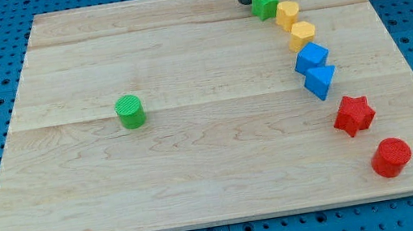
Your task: Point at the green circle
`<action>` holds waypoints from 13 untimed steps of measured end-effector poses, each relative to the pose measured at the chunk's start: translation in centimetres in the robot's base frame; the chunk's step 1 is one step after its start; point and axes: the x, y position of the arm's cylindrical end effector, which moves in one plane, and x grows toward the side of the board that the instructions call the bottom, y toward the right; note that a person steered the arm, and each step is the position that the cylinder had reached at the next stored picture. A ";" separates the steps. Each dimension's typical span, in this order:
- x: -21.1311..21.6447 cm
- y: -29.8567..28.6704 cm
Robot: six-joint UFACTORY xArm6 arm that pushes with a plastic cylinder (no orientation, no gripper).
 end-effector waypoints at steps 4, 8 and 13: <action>-1.7 -3.9; 20.2 -16.2; 22.0 -29.6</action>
